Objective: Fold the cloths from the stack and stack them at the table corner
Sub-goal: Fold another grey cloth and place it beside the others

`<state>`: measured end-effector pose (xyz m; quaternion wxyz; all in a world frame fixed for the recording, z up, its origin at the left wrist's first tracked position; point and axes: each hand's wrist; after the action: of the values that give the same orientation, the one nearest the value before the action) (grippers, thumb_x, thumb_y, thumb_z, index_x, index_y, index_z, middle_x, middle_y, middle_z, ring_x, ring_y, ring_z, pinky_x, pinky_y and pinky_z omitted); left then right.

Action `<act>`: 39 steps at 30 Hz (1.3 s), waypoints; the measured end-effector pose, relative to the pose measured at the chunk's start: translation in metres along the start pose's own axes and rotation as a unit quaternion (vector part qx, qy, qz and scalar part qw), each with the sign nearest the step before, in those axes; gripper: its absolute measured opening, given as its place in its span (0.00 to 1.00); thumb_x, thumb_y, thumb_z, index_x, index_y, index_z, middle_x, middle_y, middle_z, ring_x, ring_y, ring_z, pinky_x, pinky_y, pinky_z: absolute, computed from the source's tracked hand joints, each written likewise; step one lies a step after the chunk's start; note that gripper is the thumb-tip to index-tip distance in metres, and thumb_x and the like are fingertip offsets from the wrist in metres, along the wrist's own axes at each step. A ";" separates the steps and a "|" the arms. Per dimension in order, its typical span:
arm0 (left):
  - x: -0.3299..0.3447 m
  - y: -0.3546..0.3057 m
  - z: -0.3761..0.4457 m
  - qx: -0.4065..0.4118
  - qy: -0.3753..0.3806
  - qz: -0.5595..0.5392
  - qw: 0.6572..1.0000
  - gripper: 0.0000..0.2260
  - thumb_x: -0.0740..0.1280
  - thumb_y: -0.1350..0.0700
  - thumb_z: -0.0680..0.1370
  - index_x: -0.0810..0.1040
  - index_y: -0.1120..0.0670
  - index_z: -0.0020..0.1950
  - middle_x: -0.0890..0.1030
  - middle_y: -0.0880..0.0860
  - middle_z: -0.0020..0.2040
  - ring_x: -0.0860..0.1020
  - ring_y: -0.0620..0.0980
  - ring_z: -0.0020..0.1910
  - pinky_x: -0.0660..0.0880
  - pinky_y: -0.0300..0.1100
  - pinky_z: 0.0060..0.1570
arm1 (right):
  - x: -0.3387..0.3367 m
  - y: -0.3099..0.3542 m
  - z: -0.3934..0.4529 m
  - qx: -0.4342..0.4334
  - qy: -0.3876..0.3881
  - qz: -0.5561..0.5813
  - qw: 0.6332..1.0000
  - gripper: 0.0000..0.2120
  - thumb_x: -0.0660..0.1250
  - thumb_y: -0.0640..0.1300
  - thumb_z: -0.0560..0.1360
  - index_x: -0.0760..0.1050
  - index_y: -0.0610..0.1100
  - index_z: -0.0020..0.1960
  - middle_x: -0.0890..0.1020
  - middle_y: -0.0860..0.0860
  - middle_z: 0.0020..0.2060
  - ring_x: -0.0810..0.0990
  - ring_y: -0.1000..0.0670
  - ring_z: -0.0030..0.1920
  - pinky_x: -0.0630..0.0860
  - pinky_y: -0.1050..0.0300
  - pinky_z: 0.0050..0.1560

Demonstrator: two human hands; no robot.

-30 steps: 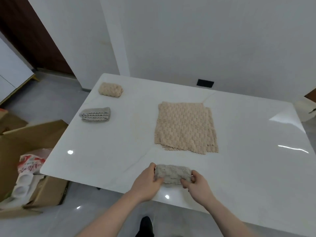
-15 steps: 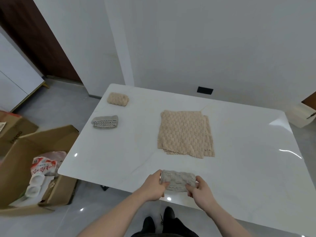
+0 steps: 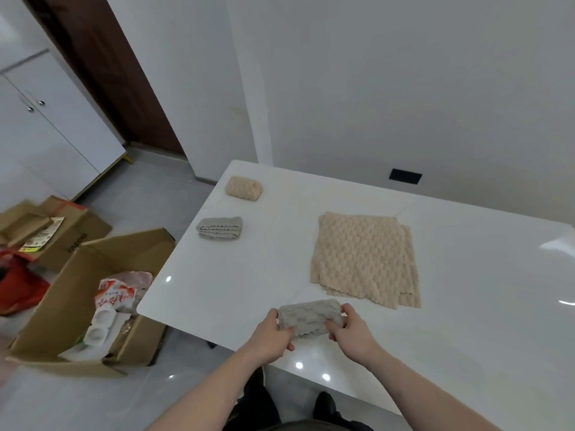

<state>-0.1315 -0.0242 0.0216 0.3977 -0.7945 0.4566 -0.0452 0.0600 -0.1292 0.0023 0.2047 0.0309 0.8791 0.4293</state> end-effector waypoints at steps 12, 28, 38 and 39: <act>-0.152 0.055 0.066 -0.023 -0.037 -0.024 0.999 0.15 0.69 0.55 0.78 0.72 0.50 0.63 0.77 0.46 0.56 0.77 0.47 0.50 0.73 0.41 0.45 | 0.126 0.077 0.094 0.034 0.046 -0.051 0.997 0.14 0.68 0.56 0.78 0.74 0.51 0.59 0.83 0.54 0.50 0.82 0.52 0.45 0.77 0.57 0.44; -0.268 0.068 0.119 -0.027 -0.013 0.036 0.999 0.23 0.65 0.56 0.81 0.67 0.50 0.76 0.74 0.45 0.61 0.74 0.47 0.58 0.70 0.37 0.53 | 0.226 0.132 0.151 0.098 0.021 -0.042 0.994 0.13 0.65 0.52 0.78 0.74 0.53 0.62 0.82 0.55 0.51 0.85 0.48 0.51 0.81 0.50 0.52; -0.303 0.066 0.127 -0.031 -0.040 0.068 0.996 0.26 0.63 0.57 0.83 0.59 0.50 0.80 0.75 0.51 0.71 0.75 0.50 0.58 0.71 0.40 0.54 | 0.262 0.155 0.167 0.109 0.035 -0.011 0.993 0.09 0.66 0.52 0.78 0.73 0.55 0.58 0.83 0.54 0.47 0.86 0.48 0.48 0.81 0.53 0.46; -0.307 0.066 0.131 -0.031 -0.037 0.075 0.996 0.27 0.63 0.57 0.83 0.60 0.50 0.81 0.75 0.52 0.72 0.76 0.51 0.60 0.72 0.40 0.55 | 0.265 0.158 0.168 0.115 0.030 -0.002 0.993 0.09 0.66 0.51 0.78 0.73 0.54 0.57 0.84 0.53 0.47 0.86 0.47 0.47 0.81 0.53 0.45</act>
<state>-0.2980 0.2695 -0.0223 0.3920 -0.7710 0.5011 0.0283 -0.1364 0.1553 -0.0567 0.1739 0.0396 0.9284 0.3260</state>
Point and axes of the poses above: each hand's wrist, its own z-axis towards the middle knuckle, its own x-axis out of the palm, y = z × x
